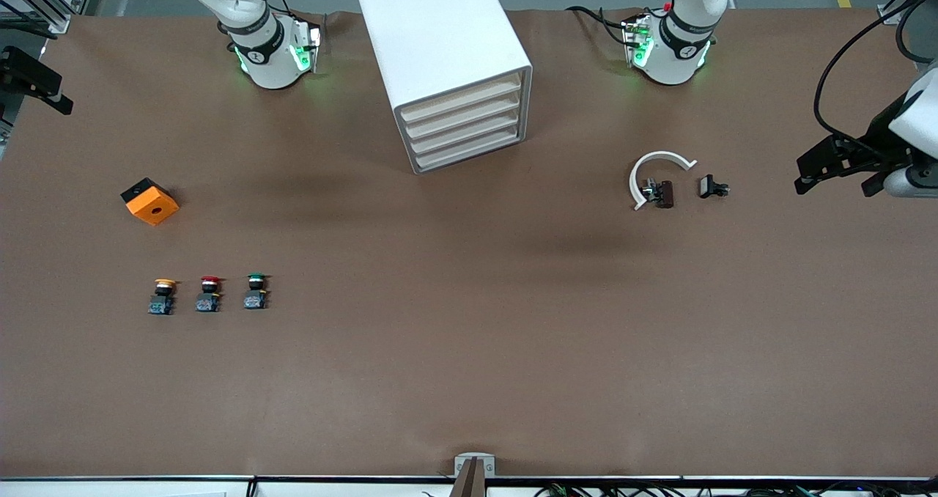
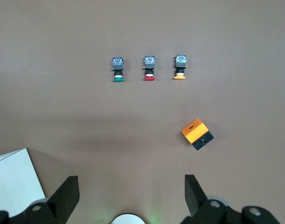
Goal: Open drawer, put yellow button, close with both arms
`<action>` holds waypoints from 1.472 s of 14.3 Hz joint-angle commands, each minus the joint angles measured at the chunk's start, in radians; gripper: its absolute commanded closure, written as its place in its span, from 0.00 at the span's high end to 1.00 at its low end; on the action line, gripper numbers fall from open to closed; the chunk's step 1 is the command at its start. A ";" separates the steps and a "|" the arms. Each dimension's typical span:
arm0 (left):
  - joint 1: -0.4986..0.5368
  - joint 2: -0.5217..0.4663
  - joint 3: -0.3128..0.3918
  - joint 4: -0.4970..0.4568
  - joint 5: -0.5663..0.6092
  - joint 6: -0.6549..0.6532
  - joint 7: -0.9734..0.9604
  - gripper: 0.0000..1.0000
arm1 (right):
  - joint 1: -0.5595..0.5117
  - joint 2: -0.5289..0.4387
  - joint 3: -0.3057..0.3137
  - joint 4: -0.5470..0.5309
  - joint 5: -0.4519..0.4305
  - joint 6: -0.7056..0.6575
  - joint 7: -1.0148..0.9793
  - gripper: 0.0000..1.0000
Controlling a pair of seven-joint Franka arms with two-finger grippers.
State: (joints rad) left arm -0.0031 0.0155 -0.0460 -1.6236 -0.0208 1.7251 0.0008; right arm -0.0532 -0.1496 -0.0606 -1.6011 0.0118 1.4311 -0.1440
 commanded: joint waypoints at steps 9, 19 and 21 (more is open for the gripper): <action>-0.046 0.253 -0.009 0.077 0.012 0.019 -0.016 1.00 | -0.016 -0.018 0.008 -0.010 -0.012 0.000 -0.011 1.00; -0.130 0.441 -0.008 0.077 0.018 0.106 -0.142 1.00 | -0.027 0.008 0.004 0.042 -0.016 -0.006 -0.005 1.00; -0.138 0.463 -0.008 0.077 0.015 0.106 -0.177 1.00 | -0.060 0.019 0.002 0.047 -0.003 -0.005 -0.006 1.00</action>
State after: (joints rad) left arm -0.1322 0.4520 -0.0510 -1.5716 -0.0208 1.8334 -0.1381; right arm -0.0642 -0.1482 -0.0682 -1.5785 0.0034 1.4313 -0.1438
